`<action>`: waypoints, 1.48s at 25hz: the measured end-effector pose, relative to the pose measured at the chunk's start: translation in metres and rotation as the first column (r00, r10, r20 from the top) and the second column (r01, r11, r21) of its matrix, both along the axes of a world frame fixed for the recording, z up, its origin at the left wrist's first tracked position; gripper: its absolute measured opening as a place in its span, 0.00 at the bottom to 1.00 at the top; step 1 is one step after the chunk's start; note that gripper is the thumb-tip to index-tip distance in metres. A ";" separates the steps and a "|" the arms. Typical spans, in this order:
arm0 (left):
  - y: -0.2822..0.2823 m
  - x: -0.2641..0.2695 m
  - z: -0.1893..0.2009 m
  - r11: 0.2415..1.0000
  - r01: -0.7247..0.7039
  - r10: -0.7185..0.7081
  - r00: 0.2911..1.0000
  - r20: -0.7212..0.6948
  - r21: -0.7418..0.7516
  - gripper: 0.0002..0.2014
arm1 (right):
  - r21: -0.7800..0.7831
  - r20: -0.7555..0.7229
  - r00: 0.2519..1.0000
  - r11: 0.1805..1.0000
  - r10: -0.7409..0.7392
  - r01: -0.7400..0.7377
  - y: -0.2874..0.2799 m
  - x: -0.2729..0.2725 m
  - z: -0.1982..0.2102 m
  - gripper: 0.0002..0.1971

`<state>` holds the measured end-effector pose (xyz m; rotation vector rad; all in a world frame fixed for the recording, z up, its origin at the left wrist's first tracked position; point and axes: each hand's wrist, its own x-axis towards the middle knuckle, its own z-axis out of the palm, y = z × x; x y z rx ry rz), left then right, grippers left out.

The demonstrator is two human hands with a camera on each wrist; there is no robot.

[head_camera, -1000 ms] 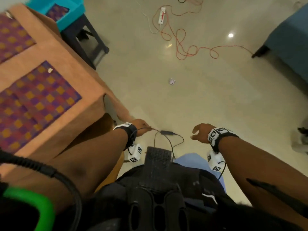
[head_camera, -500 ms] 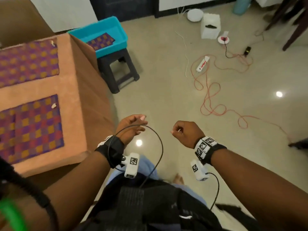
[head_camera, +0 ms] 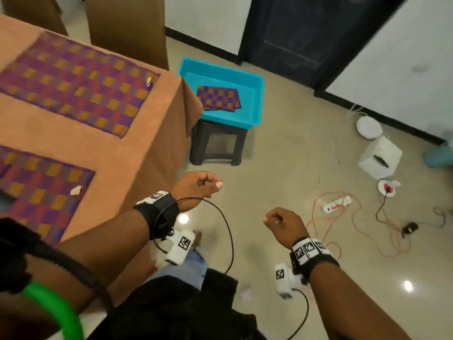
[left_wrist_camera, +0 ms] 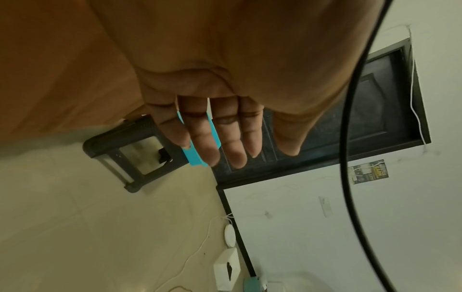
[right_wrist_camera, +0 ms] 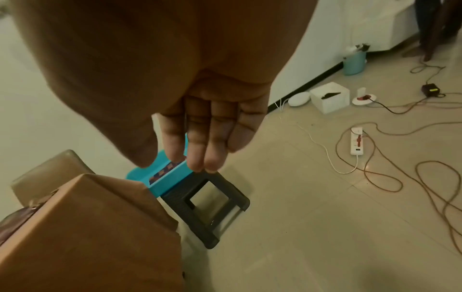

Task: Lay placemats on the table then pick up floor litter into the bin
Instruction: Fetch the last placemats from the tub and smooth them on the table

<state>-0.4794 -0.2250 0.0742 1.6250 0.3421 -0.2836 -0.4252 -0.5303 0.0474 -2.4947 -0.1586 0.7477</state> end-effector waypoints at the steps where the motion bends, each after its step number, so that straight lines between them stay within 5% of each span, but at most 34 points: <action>1: 0.014 0.030 0.001 1.000 0.000 0.000 1.000 0.017 0.000 0.07 | -0.044 -0.050 0.996 0.996 0.069 -0.071 0.009 0.030 -0.003 0.04; 6: 0.063 0.124 -0.002 0.994 -0.048 0.049 0.999 -0.011 0.095 0.11 | -0.213 -0.170 0.940 0.921 0.295 -0.327 0.064 0.173 -0.020 0.07; 11: 0.090 0.166 -0.059 0.945 0.023 0.077 0.954 -0.291 0.325 0.13 | -0.338 -0.271 0.823 0.751 0.499 -0.567 0.134 0.308 -0.073 0.13; 16: 0.111 0.307 -0.086 0.914 -0.222 0.320 0.908 -0.269 0.338 0.13 | -0.166 -0.057 0.794 0.779 0.605 -0.605 0.240 0.430 -0.126 0.10; 19: 0.109 0.368 -0.105 0.907 -0.205 0.349 0.855 -0.384 0.368 0.12 | -0.136 0.027 0.788 0.784 0.615 -0.606 0.273 0.491 -0.153 0.10; 22: 0.104 0.385 -0.128 0.918 -0.125 0.312 0.813 -0.491 0.377 0.18 | -0.295 -0.087 0.699 0.652 0.709 -0.698 0.300 0.550 -0.192 0.12; 26: 0.099 0.367 -0.165 0.911 -0.049 0.309 0.739 -0.598 0.409 0.22 | -0.406 -0.387 0.428 0.266 0.817 -0.874 0.330 0.591 -0.257 0.22; 28: 0.093 0.359 -0.171 0.908 -0.094 0.352 0.701 -0.620 0.408 0.20 | -0.416 -0.464 0.312 0.107 0.829 -0.903 0.337 0.590 -0.269 0.25; 30: 0.088 0.355 -0.172 0.907 -0.104 0.367 0.672 -0.643 0.409 0.14 | -0.427 -0.490 0.266 0.037 0.830 -0.903 0.336 0.588 -0.274 0.28; 34: 0.094 0.360 -0.166 0.900 -0.153 0.408 0.623 -0.667 0.408 0.13 | -0.434 -0.459 0.350 0.138 0.817 -0.890 0.325 0.589 -0.298 0.41; 37: 0.110 0.382 -0.153 0.909 -0.122 0.376 0.650 -0.660 0.398 0.12 | -0.388 -0.294 0.521 0.398 0.801 -0.831 0.335 0.600 -0.272 0.26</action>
